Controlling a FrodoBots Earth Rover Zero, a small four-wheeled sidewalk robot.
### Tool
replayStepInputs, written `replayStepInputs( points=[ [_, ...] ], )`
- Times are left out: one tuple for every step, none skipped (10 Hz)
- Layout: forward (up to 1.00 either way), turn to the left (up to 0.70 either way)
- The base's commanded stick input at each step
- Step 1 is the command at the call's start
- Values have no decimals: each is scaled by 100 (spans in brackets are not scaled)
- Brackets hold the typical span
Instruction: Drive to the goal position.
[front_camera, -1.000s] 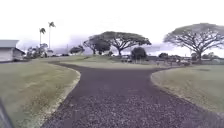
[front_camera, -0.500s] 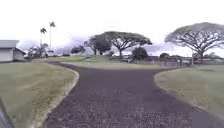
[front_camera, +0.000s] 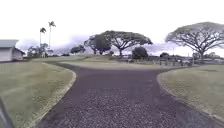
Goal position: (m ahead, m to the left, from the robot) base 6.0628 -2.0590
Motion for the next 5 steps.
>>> replayStepInputs(
  points=[
    [70, 0],
    [70, 0],
    [70, 0],
    [70, 0],
    [70, 0]
  ],
)
